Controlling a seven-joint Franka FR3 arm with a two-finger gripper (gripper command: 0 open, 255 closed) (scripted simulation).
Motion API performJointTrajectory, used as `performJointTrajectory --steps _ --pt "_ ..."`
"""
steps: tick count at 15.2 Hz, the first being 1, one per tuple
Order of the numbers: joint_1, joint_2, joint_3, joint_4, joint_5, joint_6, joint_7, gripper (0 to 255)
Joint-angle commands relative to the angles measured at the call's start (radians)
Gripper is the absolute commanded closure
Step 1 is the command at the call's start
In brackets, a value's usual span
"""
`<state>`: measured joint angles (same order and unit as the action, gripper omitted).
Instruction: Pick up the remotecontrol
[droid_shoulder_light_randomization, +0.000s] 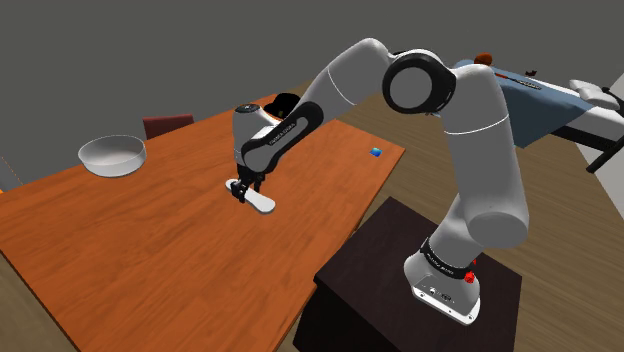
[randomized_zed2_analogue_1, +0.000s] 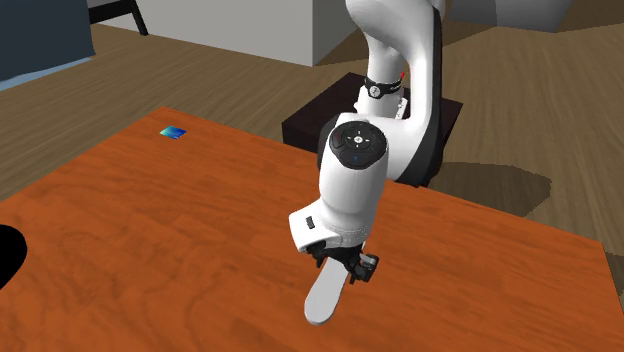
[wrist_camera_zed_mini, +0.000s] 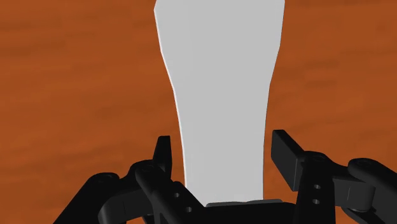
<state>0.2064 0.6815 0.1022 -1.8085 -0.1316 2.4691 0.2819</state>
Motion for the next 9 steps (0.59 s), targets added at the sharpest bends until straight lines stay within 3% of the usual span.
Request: performJointTrajectory --steps 1,9 --pt "-0.001 -0.019 0.003 -0.005 0.003 -0.015 -0.001 255" --pt "-0.009 -0.1 0.013 -0.015 0.015 -0.085 -0.01 255"
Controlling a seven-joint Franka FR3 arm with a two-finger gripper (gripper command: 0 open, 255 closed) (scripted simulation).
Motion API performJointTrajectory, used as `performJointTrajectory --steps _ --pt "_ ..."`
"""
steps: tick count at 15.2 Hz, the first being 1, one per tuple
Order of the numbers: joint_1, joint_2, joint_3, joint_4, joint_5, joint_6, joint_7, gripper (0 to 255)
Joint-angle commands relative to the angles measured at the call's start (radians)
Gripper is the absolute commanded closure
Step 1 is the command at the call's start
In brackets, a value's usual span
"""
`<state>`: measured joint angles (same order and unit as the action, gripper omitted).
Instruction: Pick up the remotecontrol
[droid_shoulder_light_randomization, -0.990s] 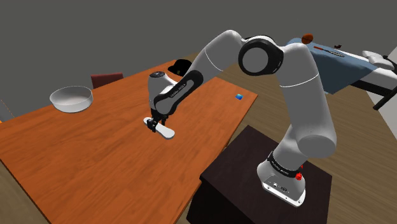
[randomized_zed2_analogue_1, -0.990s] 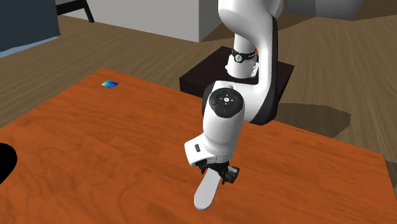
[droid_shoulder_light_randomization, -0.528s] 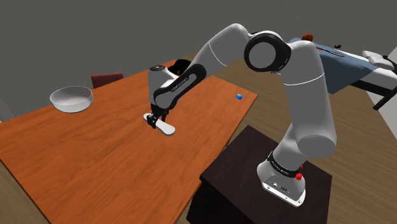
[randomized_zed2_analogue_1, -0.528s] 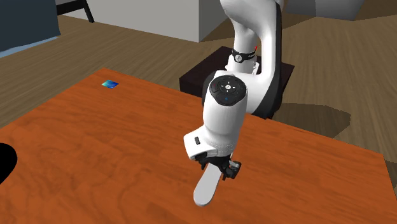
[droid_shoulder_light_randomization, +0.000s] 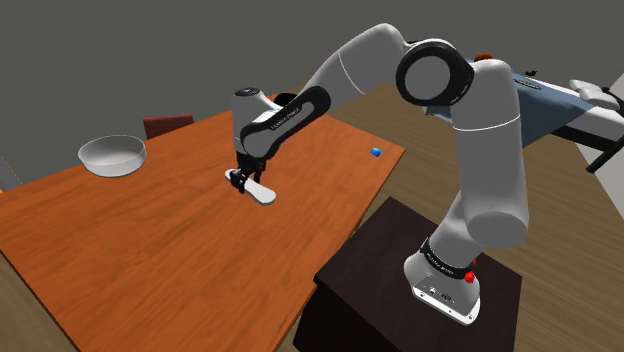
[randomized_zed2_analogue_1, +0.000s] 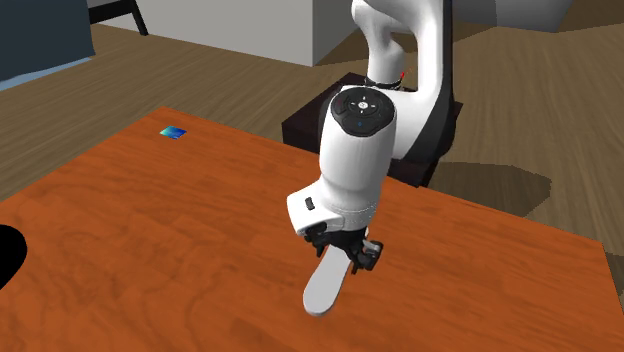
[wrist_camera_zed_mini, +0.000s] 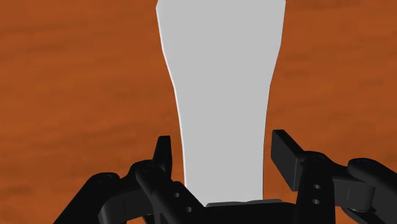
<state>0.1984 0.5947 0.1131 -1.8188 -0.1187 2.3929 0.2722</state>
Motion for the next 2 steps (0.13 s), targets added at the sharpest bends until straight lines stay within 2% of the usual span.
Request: performJointTrajectory --steps 1,2 --pt "-0.001 -0.015 0.002 -0.004 0.002 -0.01 -0.001 255" --pt "-0.001 -0.015 0.002 -0.004 0.002 -0.01 -0.001 255"
